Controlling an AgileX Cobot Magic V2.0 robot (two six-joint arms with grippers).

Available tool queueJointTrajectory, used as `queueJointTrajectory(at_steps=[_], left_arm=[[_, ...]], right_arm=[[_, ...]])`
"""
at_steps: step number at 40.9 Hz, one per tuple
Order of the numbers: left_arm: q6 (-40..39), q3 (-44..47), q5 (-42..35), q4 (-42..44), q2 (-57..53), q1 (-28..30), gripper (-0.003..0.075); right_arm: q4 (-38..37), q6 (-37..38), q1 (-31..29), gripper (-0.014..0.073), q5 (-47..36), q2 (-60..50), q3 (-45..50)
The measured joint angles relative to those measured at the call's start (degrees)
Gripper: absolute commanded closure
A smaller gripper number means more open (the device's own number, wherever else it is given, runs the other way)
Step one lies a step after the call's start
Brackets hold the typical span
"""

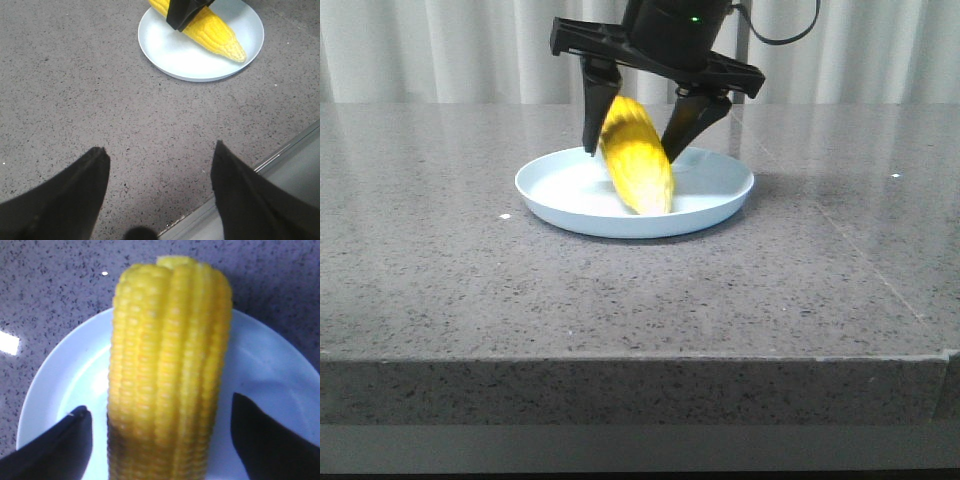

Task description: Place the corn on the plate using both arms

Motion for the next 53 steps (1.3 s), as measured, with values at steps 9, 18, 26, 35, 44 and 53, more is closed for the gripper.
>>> queueJointTrajectory(at_steps=[9, 18, 26, 35, 44, 53], left_arm=[[0.0, 0.0, 0.0, 0.0, 0.0, 0.0, 0.028], [0.0, 0.0, 0.0, 0.0, 0.0, 0.0, 0.028], [0.0, 0.0, 0.0, 0.0, 0.0, 0.0, 0.028], [0.0, 0.0, 0.0, 0.0, 0.0, 0.0, 0.028], [0.0, 0.1, 0.0, 0.0, 0.0, 0.0, 0.028], [0.0, 0.1, 0.0, 0.0, 0.0, 0.0, 0.028]], right_arm=[[-1.8, -3.1, 0.0, -0.0051, 1.1, -2.3, -0.1], [-2.7, -10.0, 0.0, -0.0051, 1.4, -14.3, 5.1], [-5.4, -14.1, 0.0, -0.0051, 0.0, -29.5, 16.4], [-6.4, -15.7, 0.0, -0.0051, -0.1, -46.0, 27.7], [-6.4, -15.9, 0.0, -0.0051, 1.2, -60.8, 36.4], [-6.4, -16.0, 0.0, -0.0051, 4.5, -71.8, 44.3]])
